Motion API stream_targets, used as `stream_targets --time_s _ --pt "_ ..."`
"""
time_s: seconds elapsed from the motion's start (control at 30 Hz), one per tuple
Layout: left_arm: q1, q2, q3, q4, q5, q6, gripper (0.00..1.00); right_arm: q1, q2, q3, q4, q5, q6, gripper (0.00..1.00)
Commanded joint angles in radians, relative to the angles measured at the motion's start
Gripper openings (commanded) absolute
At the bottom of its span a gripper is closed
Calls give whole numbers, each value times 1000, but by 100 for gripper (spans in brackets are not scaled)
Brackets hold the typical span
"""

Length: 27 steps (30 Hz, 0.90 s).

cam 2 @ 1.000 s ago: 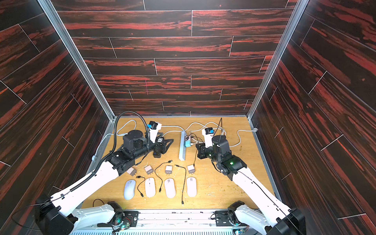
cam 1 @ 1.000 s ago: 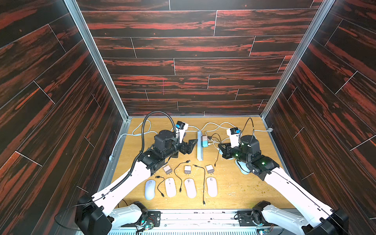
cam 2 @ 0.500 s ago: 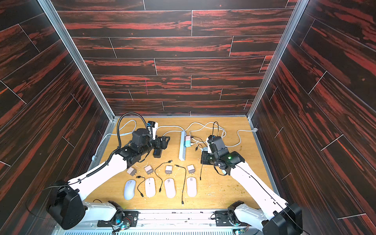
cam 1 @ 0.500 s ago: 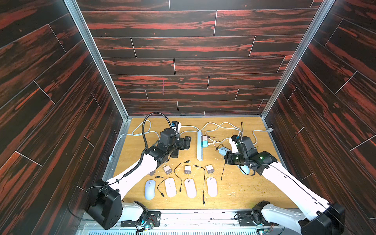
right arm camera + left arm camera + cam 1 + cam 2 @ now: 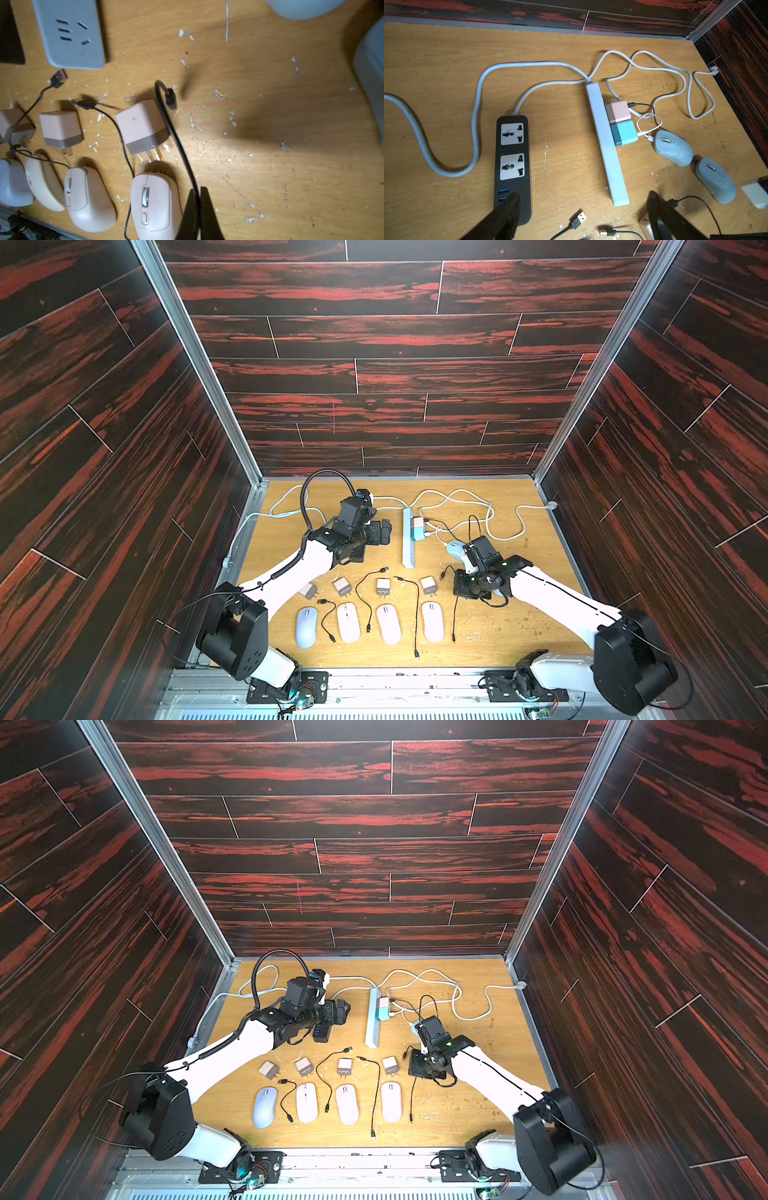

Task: Unplug the wireless mouse
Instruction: Place the power cord at the center of the board.

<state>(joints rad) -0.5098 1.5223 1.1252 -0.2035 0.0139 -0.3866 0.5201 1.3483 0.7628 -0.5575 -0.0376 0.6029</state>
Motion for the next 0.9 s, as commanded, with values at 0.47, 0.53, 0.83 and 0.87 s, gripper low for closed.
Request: stream_targets --time_s 0.47,0.53,0.83,0.87 --pt "13 50 59 -86 124 -44 100 -5 148 -54 146 -178 3 3" --pt "13 48 63 -80 147 -43 100 -5 146 -58 161 -186 7 6" --pt "13 49 49 -52 208 -53 100 -5 81 -40 81 -45 28 42" --pt "13 48 46 -47 208 -55 100 -5 65 -38 75 -37 27 47"
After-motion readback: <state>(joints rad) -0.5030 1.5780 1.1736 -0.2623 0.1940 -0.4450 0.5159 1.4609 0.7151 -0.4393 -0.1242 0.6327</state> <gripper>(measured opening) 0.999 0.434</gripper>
